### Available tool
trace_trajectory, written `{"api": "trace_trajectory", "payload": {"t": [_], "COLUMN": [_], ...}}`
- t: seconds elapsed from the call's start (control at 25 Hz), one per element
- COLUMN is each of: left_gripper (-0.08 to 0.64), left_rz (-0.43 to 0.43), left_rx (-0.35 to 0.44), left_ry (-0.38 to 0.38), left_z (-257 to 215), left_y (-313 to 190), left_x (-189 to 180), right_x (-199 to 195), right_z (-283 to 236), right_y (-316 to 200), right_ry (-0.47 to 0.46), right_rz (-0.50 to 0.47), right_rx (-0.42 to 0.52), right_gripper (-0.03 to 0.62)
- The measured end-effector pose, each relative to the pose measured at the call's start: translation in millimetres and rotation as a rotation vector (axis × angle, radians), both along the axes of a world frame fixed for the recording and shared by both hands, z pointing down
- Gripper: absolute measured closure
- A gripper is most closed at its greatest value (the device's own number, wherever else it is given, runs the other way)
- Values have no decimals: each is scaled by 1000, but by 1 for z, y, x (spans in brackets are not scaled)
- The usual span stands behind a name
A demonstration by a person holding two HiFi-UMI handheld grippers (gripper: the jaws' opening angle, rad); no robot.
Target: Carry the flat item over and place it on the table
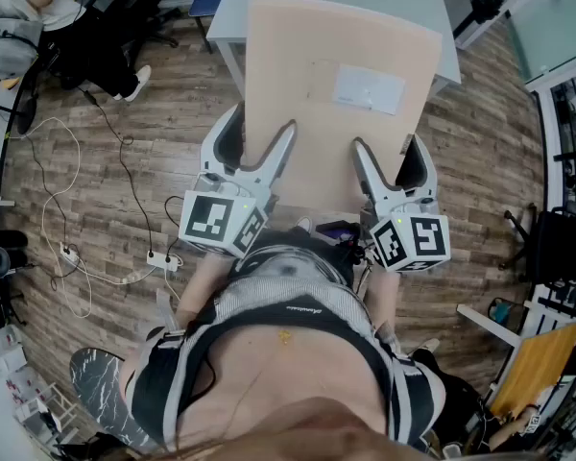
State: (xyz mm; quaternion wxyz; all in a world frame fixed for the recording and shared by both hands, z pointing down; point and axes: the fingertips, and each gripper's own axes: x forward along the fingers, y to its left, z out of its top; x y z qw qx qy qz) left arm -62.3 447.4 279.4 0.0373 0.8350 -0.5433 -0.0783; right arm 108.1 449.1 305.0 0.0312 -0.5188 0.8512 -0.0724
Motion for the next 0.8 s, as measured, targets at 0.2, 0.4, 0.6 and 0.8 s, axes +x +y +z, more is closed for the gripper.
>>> {"api": "trace_trajectory", "payload": {"t": [0.2,0.4,0.6,0.8], "left_gripper": [250,250,250,250], "left_rz": [11,18,23,26], "left_rx": [-12,-24,-22,-33], "left_ry": [-8,6,18,31], "left_z": [-4,1,8,16], "left_y": [-1,0,1,0], "left_x": [0,6,8,22], "right_x": [-2,5,7,22], "right_z": [-2,2,7,12], "right_y": [1,2,4,3], "right_ry": [-13,-6,-4,3], "right_rz": [-1,6,7,1], "right_rx": [1,-10,-19,-33], "right_gripper": [199,198,195,195]}}
